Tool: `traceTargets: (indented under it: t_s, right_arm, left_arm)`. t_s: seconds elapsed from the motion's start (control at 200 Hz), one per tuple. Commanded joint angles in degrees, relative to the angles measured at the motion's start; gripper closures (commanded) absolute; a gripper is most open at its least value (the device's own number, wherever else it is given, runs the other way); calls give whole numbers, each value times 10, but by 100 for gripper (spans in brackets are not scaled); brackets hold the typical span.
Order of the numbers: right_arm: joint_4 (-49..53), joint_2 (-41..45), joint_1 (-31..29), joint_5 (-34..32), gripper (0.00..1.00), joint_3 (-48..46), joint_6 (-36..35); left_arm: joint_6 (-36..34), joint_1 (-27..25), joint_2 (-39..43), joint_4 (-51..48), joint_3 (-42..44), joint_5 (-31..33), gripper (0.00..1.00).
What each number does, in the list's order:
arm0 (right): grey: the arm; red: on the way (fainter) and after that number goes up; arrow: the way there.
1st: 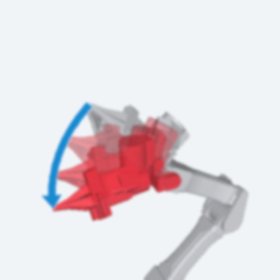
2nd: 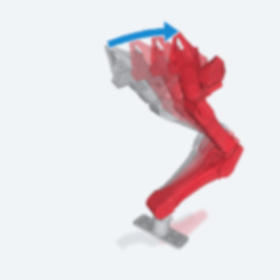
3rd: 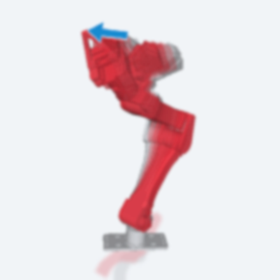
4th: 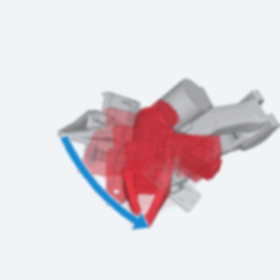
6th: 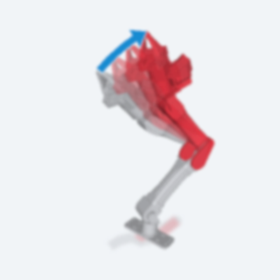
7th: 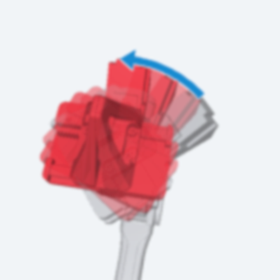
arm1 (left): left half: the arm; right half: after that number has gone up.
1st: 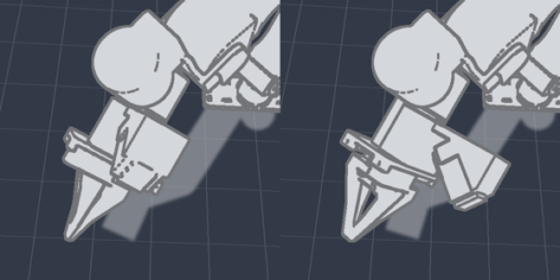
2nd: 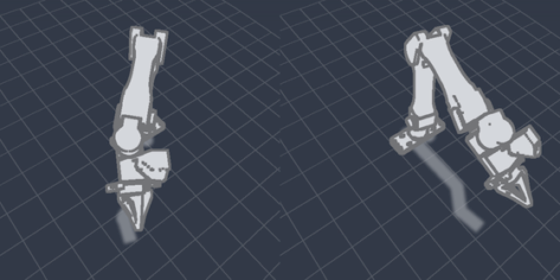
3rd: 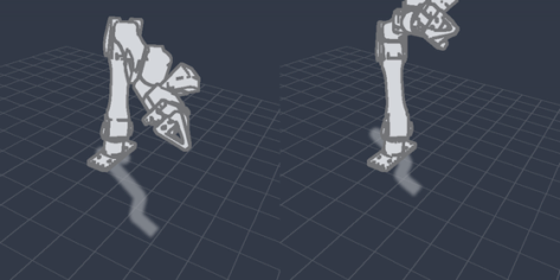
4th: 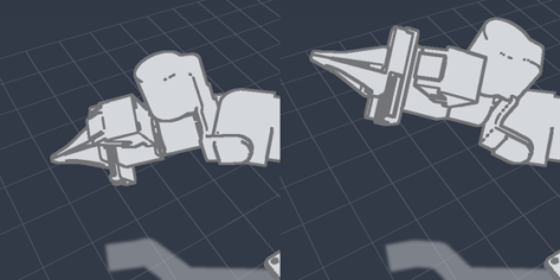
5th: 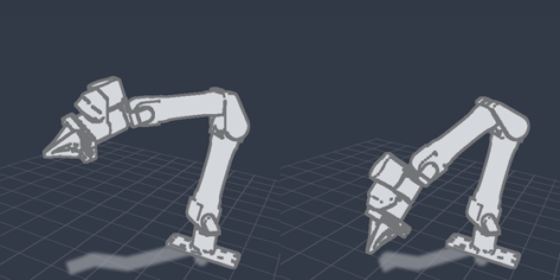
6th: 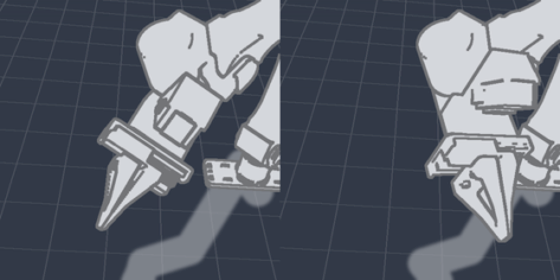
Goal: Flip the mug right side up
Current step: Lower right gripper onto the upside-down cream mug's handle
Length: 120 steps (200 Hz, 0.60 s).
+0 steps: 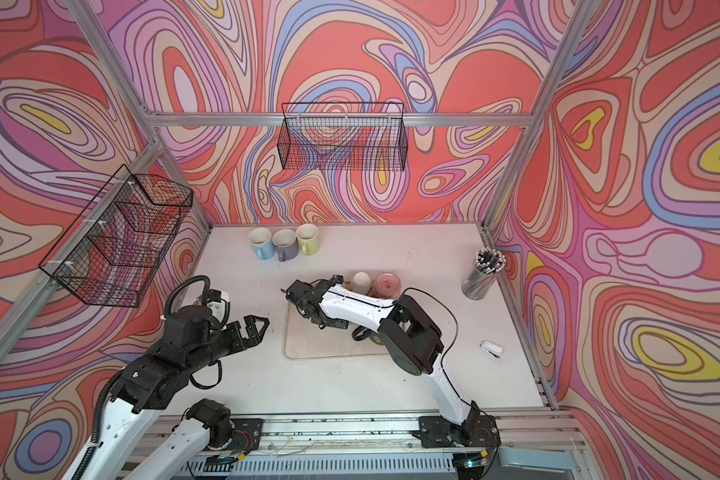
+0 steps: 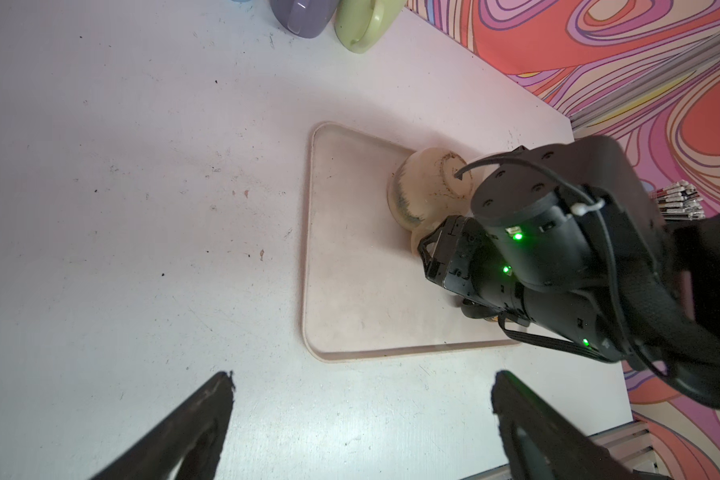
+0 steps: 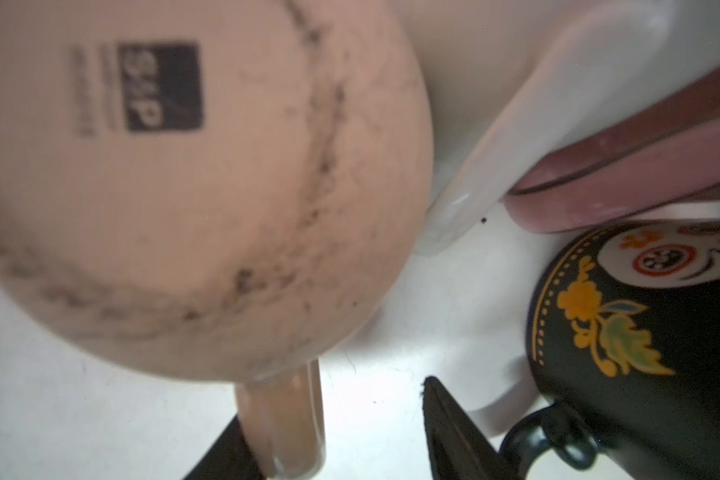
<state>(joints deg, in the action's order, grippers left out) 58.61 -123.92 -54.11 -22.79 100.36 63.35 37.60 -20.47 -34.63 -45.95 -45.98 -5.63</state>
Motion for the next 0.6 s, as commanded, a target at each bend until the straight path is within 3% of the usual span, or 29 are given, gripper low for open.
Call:
traceTargets:
  t_s: [0.0,0.1,0.25,0.596]
  right_arm:
    - [24,14,3,-19,43,23,-24]
    - [34,9,5,-24,45,37,-40]
    - [18,9,13,-11,57,33,-55]
    - [-3,-3,28,2,62,36,-82]
  left_arm:
    - [3,5,3,10,7,-7,0]
    - [3,5,3,12,9,-9,0]
    - [3,5,2,15,11,-10,0]
    - [1,5,-6,18,13,-14,0]
